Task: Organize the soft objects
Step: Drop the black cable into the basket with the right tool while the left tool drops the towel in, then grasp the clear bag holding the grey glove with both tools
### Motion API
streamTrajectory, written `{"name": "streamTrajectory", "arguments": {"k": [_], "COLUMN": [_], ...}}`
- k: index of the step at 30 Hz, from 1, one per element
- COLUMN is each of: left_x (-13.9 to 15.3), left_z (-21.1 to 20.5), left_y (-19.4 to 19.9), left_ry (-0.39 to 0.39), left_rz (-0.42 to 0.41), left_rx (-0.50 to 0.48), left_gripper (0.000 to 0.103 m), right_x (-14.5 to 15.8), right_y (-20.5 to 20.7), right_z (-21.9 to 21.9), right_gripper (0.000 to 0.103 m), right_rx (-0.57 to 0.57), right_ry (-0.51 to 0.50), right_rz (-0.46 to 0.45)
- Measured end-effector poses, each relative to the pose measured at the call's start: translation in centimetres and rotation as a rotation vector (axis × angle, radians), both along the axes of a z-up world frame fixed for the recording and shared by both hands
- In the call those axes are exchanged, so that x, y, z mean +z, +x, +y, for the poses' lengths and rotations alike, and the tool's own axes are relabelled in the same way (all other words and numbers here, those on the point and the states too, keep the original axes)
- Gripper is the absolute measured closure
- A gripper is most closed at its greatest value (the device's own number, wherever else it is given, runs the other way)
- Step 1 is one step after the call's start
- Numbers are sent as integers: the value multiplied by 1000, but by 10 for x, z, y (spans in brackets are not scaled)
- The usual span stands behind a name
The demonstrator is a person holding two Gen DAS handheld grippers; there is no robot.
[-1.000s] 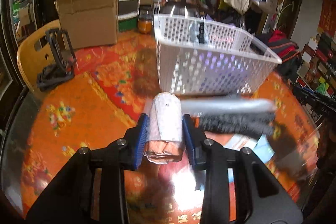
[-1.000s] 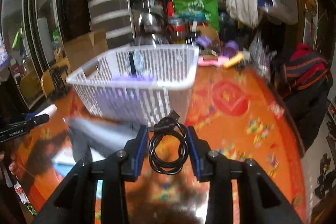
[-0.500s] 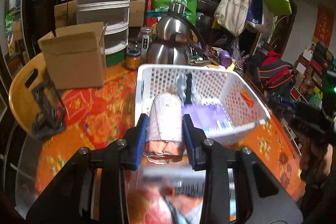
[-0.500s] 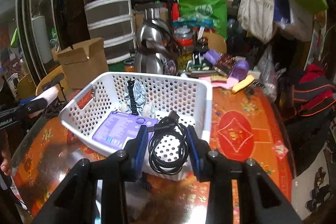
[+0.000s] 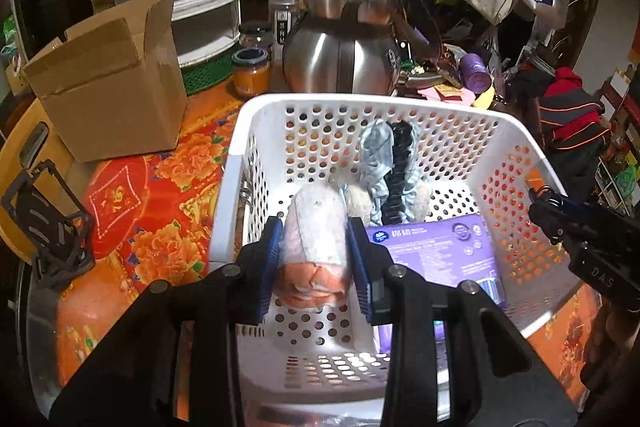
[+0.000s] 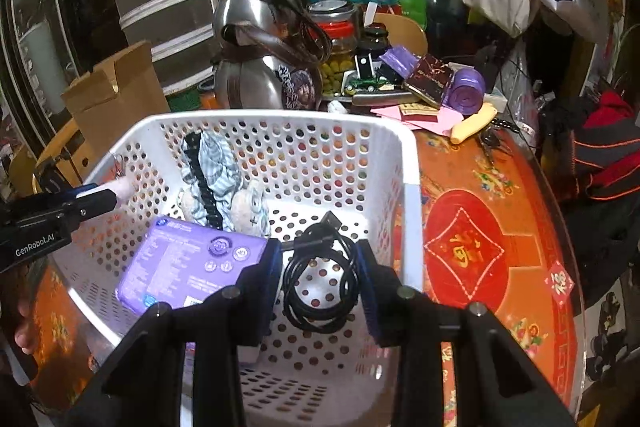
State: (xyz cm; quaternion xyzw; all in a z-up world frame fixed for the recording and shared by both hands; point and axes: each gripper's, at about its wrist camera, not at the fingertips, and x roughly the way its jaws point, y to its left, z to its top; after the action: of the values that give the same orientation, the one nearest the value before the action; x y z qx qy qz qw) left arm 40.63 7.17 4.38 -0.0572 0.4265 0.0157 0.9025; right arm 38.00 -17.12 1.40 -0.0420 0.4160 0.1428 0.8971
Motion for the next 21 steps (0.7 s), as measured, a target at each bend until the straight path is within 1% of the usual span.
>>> {"name": "streamTrajectory", "arguments": {"k": [2,4,6,9,10,11,12,13,14,16,18,21], "left_x": [-9,-16,-18,-19,-20,-20,-20,-19,-19,-17,-13,-5], "left_z": [0,-3,-4,-6,-6,-7,-8,-7,-7,-4,-2,4], "left_y": [4,6,5,4,3,3,2,0,-1,-6,-14,-29], "left_ry": [1,23,32,25,28,30,30,29,25,10,2,-15], "left_rz": [7,11,4,1,-2,-2,-4,-6,-8,-20,-39,-77], "left_rx": [0,1,0,1,2,-1,-3,-3,-1,0,8,12], "left_gripper": [72,72,72,72,72,71,69,64,61,47,42,31], "right_x": [-1,-2,-3,-3,-3,-3,-2,0,2,6,11,16], "right_y": [1,2,3,2,2,1,-1,-3,-6,-10,-16,-29], "right_z": [3,6,8,11,11,12,12,11,10,8,6,1], "right_gripper": [67,67,67,66,65,61,56,44,37,33,33,30], "right_rx": [6,8,17,19,22,24,24,21,20,15,12,4], "right_ry": [-18,-23,-22,-28,-31,-30,-26,-23,-16,-11,-2,8], "right_rz": [-7,-5,-2,1,3,0,-9,-20,-34,-50,-65,-88]}}
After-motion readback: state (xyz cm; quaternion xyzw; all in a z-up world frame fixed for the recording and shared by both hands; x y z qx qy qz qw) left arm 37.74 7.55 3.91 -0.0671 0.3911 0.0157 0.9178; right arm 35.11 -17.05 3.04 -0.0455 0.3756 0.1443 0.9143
